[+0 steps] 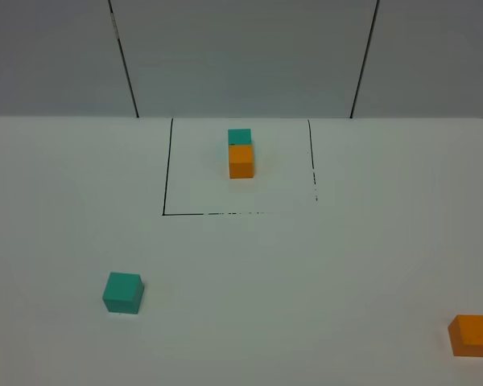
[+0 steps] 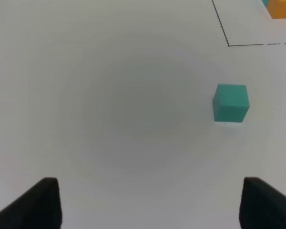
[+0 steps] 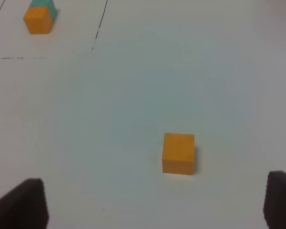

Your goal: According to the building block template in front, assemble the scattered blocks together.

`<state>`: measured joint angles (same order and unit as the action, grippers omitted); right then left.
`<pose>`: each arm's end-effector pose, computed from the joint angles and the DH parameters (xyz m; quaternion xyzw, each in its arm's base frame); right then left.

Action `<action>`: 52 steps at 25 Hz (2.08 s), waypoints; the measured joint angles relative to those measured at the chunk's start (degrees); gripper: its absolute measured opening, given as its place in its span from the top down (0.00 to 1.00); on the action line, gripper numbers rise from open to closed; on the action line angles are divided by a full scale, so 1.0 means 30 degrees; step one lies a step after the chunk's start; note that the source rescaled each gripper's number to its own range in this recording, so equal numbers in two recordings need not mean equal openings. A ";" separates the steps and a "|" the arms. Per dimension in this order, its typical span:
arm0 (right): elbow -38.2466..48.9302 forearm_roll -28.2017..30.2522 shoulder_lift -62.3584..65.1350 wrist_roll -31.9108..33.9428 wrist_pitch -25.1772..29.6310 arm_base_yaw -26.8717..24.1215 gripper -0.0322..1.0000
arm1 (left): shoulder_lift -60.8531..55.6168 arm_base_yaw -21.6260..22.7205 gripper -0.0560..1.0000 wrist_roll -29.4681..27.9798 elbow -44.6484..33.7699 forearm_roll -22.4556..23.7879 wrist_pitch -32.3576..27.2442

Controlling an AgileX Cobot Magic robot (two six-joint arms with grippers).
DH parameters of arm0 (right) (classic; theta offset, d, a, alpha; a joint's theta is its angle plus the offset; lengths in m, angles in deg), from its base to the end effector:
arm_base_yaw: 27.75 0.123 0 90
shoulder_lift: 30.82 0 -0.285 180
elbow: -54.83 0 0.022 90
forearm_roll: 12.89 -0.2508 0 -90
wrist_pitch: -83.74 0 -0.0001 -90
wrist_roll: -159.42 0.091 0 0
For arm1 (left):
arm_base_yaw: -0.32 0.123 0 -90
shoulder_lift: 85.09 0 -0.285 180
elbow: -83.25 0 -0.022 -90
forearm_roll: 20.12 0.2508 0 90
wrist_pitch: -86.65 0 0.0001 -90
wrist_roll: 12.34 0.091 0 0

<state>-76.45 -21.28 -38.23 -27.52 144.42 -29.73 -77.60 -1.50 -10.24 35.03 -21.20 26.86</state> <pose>-0.0055 0.0118 0.2774 -0.0397 0.8486 0.0322 0.5266 -0.0057 -0.0013 0.2804 0.0293 0.8452 -0.0081 0.5336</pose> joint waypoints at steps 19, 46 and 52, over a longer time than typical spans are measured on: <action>0.0000 0.0000 0.0000 0.0000 0.0000 0.0000 0.19 | 0.0717 0.0000 0.37 -0.0235 0.0000 0.0000 0.0015; 0.0000 0.0000 0.0000 -0.0002 0.0000 0.0000 0.19 | 2.8722 -0.5502 0.36 -0.3531 1.3327 -0.0402 -0.0446; 0.0000 0.0000 0.0000 -0.0002 0.0000 0.0000 0.19 | 3.1636 -0.6635 0.31 -0.5479 1.3569 0.0740 0.0185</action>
<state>-76.45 -21.28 -38.23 -27.53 144.42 -29.73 17.31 -21.40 -26.68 75.74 -18.98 27.42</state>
